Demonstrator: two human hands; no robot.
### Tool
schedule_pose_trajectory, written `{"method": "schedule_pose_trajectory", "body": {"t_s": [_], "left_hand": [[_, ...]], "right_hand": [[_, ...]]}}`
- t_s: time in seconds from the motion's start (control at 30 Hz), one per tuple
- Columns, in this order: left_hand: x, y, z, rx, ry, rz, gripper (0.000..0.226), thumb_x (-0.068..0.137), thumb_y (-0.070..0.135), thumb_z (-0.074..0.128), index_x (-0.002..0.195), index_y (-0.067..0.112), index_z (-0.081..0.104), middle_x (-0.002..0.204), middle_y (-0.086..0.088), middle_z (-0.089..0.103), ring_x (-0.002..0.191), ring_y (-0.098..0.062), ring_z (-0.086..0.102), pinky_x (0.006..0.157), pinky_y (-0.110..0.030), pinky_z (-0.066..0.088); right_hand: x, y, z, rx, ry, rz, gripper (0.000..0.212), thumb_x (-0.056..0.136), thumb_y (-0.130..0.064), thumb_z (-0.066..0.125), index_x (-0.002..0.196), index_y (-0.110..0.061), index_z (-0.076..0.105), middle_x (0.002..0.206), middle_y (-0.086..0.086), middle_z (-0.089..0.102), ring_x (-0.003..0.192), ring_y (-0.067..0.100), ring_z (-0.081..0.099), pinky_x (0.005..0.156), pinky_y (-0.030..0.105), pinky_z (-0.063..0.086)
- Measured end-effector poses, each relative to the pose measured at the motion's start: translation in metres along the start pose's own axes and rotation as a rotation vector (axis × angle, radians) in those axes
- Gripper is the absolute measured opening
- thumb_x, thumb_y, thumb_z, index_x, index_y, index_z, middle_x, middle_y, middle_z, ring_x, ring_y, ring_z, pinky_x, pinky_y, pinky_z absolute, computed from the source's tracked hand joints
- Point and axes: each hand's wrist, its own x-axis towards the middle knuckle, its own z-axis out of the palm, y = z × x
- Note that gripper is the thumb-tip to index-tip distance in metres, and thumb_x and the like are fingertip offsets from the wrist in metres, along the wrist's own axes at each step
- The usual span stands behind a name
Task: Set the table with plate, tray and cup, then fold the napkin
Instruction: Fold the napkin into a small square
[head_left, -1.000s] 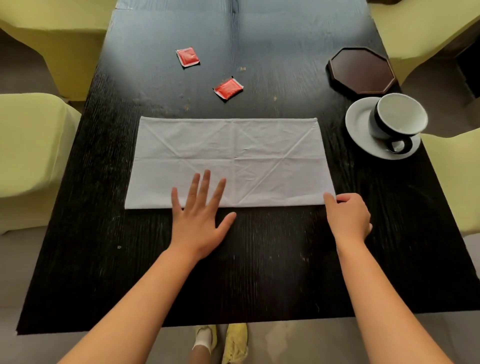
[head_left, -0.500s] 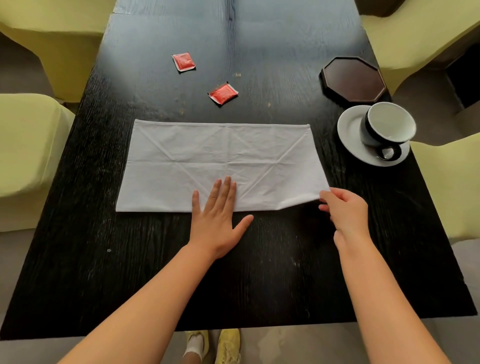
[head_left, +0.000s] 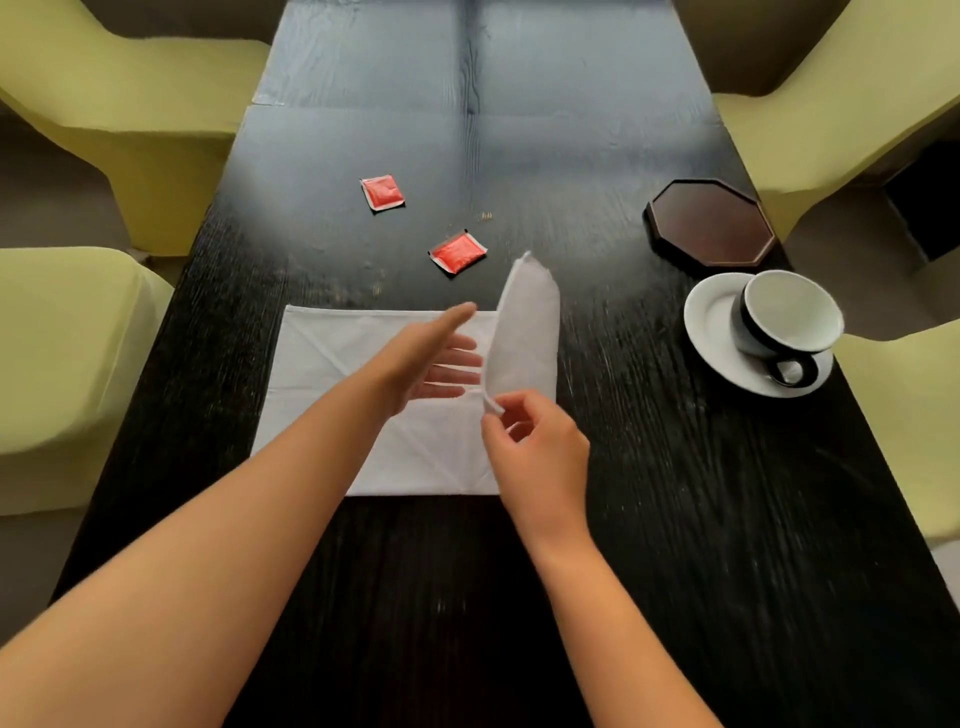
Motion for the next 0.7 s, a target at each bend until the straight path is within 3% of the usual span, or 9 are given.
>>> {"method": "schedule_pose_trajectory", "body": {"t_s": [0.1, 0.2, 0.3, 0.47, 0.63, 0.7], "left_hand": [[0.016, 0.017, -0.003, 0.139, 0.067, 0.055, 0.026, 0.085, 0.036, 0.062, 0.084, 0.011, 0.058, 0.068, 0.0, 0.056, 0.055, -0.011, 0.057, 0.048, -0.019, 0.048], [0.029, 0.025, -0.019, 0.171, 0.18, 0.115, 0.007, 0.086, 0.016, 0.062, 0.084, 0.009, 0.063, 0.072, -0.003, 0.058, 0.068, -0.015, 0.058, 0.054, -0.02, 0.048], [0.036, 0.024, -0.042, 0.189, 0.279, 0.144, 0.007, 0.083, 0.006, 0.063, 0.089, 0.008, 0.067, 0.076, -0.003, 0.063, 0.067, -0.011, 0.06, 0.053, -0.019, 0.05], [0.036, 0.013, -0.086, 0.239, 0.38, 0.154, 0.007, 0.081, 0.004, 0.065, 0.082, 0.008, 0.07, 0.071, -0.002, 0.064, 0.062, -0.01, 0.061, 0.046, -0.014, 0.052], [0.024, -0.007, -0.132, 0.403, 0.5, 0.161, 0.01, 0.079, 0.008, 0.068, 0.074, 0.017, 0.07, 0.071, 0.003, 0.065, 0.063, -0.01, 0.062, 0.048, -0.016, 0.052], [0.02, -0.015, -0.145, 0.506, 0.559, 0.162, 0.013, 0.078, 0.011, 0.069, 0.069, 0.021, 0.069, 0.07, 0.004, 0.065, 0.062, -0.009, 0.063, 0.057, -0.022, 0.052]], "right_hand": [[-0.008, -0.002, 0.023, -0.114, -0.048, -0.088, 0.006, 0.084, -0.023, 0.061, 0.086, -0.023, 0.066, 0.074, -0.014, 0.06, 0.064, 0.002, 0.052, 0.081, 0.024, 0.026], [-0.012, -0.003, 0.04, -0.163, -0.082, -0.162, 0.006, 0.085, -0.024, 0.06, 0.088, -0.024, 0.065, 0.075, -0.016, 0.054, 0.065, -0.001, 0.046, 0.078, 0.011, 0.019], [-0.012, -0.01, 0.054, -0.187, -0.123, -0.2, 0.006, 0.086, -0.026, 0.059, 0.089, -0.025, 0.064, 0.08, -0.012, 0.062, 0.071, 0.002, 0.051, 0.076, 0.022, 0.019], [-0.016, -0.029, 0.084, -0.206, -0.185, -0.266, 0.008, 0.086, -0.024, 0.058, 0.089, -0.023, 0.065, 0.082, -0.007, 0.066, 0.078, 0.009, 0.057, 0.081, 0.025, 0.019], [-0.028, -0.044, 0.116, -0.297, -0.221, -0.335, 0.004, 0.078, -0.02, 0.065, 0.077, -0.023, 0.063, 0.068, -0.007, 0.062, 0.066, 0.013, 0.056, 0.076, 0.03, 0.03], [-0.032, -0.047, 0.127, -0.327, -0.221, -0.342, 0.01, 0.072, -0.019, 0.069, 0.071, -0.025, 0.061, 0.063, -0.008, 0.059, 0.06, 0.012, 0.055, 0.072, 0.03, 0.031]]}}
